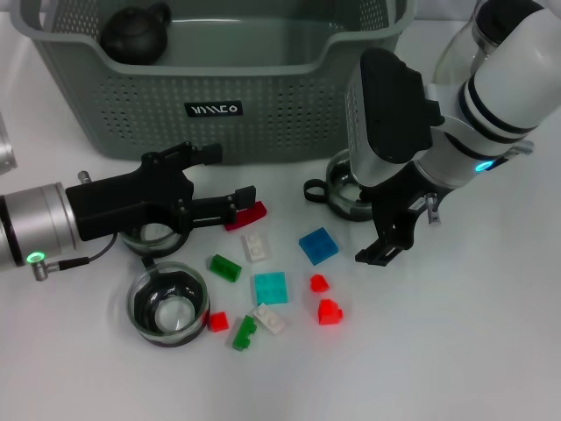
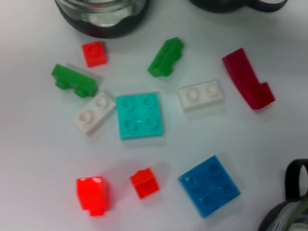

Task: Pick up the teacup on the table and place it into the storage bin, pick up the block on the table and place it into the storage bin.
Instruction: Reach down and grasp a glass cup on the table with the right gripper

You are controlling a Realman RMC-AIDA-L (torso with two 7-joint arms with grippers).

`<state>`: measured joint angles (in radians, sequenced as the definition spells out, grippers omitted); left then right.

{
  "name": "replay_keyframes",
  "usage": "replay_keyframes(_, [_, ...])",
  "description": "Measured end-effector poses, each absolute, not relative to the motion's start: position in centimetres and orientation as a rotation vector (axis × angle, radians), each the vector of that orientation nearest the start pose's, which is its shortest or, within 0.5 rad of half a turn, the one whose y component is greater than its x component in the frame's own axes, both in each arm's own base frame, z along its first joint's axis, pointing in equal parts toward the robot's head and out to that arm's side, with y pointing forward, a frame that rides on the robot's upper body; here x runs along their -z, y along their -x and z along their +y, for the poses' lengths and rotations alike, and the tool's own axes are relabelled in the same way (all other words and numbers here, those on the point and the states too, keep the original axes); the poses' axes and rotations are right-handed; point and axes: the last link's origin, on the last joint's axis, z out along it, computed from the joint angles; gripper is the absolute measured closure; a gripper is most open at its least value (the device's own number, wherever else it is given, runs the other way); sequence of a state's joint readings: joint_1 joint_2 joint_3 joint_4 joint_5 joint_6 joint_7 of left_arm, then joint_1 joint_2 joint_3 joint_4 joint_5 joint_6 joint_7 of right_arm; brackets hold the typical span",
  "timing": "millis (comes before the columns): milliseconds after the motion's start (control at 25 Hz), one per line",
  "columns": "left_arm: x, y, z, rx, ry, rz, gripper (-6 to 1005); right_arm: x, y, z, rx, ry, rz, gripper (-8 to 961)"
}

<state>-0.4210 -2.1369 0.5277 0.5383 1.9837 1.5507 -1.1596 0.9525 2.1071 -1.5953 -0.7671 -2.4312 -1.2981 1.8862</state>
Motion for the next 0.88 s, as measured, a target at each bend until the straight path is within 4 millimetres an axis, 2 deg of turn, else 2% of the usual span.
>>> replay_keyframes(640, [2.51, 29.5, 28.69, 0.851, 2.553, -0.686, 92, 9.58, -14.85, 37.07, 0.745, 3.05, -0.025, 680])
replay_keyframes(880, [2.48, 29.53, 28.65, 0.847, 2.558, -0.685, 92, 9.43, -14.68, 36.84, 0.751, 3.062, -0.004, 809])
